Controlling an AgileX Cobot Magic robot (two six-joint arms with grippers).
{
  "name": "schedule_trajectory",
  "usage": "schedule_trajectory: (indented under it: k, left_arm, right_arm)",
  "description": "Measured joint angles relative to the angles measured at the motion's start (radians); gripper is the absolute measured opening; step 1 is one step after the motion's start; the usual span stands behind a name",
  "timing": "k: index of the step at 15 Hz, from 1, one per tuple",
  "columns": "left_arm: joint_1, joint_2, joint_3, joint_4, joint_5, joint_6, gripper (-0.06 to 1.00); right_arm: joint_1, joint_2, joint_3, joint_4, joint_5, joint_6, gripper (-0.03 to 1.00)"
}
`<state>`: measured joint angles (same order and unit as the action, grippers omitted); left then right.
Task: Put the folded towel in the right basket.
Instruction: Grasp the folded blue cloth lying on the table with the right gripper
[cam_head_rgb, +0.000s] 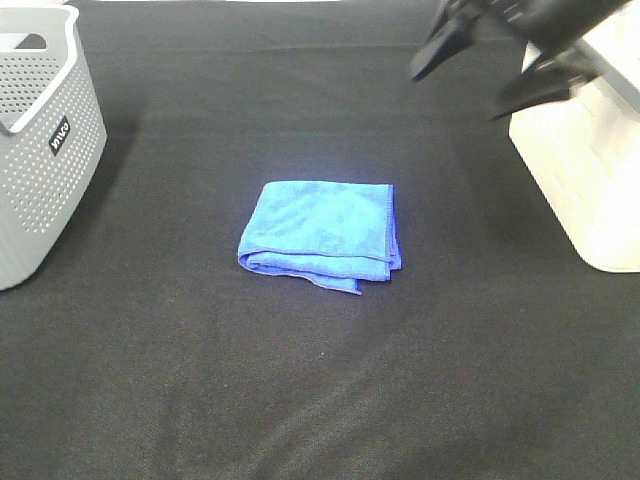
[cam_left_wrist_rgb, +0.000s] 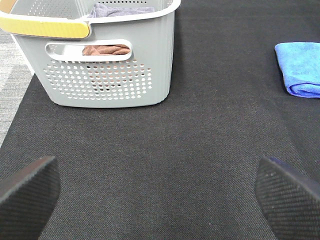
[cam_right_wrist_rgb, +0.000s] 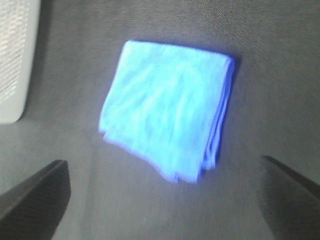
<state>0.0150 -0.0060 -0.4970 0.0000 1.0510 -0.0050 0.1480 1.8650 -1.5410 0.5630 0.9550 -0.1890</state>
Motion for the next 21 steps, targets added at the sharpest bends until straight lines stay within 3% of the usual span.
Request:
schedule_trajectory:
  k: [3,11,15,17,18,20,21]
  left_arm:
    - [0.0,0.0,0.0,0.0,0.0,0.0,0.99]
    - [0.0,0.0,0.0,0.0,0.0,0.0,0.99]
    - [0.0,0.0,0.0,0.0,0.0,0.0,0.99]
    - [0.0,0.0,0.0,0.0,0.0,0.0,0.99]
    - [0.0,0.0,0.0,0.0,0.0,0.0,0.99]
    - [0.0,0.0,0.0,0.0,0.0,0.0,0.99]
    - [0.0,0.0,0.0,0.0,0.0,0.0,0.99]
  right_arm:
    - [0.0,0.273,-0.198,0.015,0.068,0.051,0.96]
    - [0.013,0.513,-0.229,0.012,0.08,0.114,0.96]
    - [0.123,0.554,-0.254,-0.008,0.056,0.158,0.95]
    - [0.183,0.572,-0.262,0.044,0.013,0.167,0.93]
    - [0.217,0.582,-0.262,0.095,-0.022,0.167,0.89]
    - [0.276,0.6,-0.262,0.148,-0.101,0.154,0.68]
    - [0.285,0.607,-0.262,0.15,-0.115,0.15,0.37]
